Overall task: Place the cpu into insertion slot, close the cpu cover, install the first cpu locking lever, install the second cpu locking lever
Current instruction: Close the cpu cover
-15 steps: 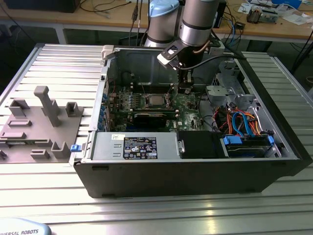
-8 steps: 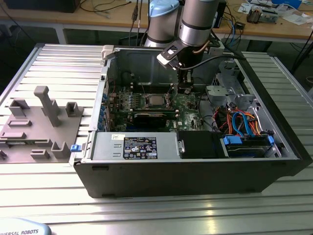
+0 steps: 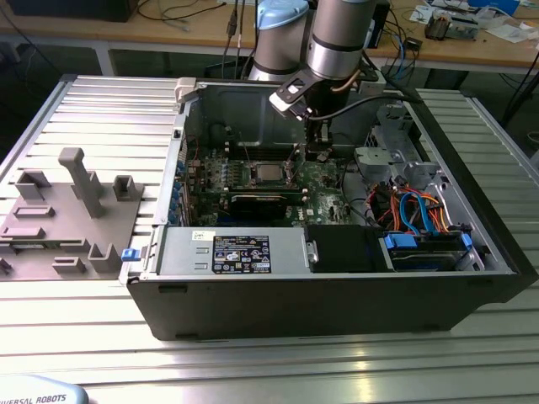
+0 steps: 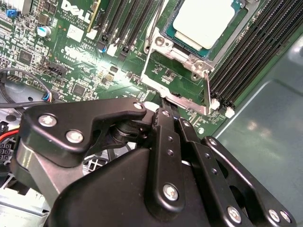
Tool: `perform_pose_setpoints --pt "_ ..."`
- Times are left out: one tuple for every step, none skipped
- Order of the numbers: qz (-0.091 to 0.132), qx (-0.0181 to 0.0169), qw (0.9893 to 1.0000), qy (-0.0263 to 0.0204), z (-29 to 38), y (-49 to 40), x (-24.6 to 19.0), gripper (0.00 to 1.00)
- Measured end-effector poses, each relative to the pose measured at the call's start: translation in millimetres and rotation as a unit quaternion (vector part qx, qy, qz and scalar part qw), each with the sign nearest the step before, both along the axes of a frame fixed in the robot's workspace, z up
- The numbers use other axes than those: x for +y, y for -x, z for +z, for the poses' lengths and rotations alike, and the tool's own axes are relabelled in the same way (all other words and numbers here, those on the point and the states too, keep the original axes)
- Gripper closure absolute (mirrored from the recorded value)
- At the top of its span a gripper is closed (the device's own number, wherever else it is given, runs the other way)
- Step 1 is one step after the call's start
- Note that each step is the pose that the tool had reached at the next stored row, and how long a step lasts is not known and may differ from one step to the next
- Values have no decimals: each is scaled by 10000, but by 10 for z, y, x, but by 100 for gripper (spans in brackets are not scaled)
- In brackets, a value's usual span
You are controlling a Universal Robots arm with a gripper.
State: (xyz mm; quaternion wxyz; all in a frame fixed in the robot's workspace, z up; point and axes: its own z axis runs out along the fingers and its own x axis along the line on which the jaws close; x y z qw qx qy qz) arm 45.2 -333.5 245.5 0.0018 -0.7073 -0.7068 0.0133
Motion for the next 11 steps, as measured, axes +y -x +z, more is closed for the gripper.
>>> perform_pose_setpoints --pt "-1 0 10000 0 -1 3 0 89" --pt "-1 0 10000 -1 -1 4 0 89" --pt "-1 0 10000 0 -1 7 0 89" --pt "0 0 10000 -1 -1 9 0 89" --pt "0 0 10000 0 -1 12 0 89" --pt "-1 0 10000 0 -1 18 0 89" --pt "-1 0 10000 0 -1 21 0 89" --pt "0 0 10000 -1 -2 25 0 89" --pt "-1 0 10000 0 -1 27 0 89" --pt "-1 0 10000 0 -2 29 0 89" --pt "0 0 10000 0 -2 31 0 89"
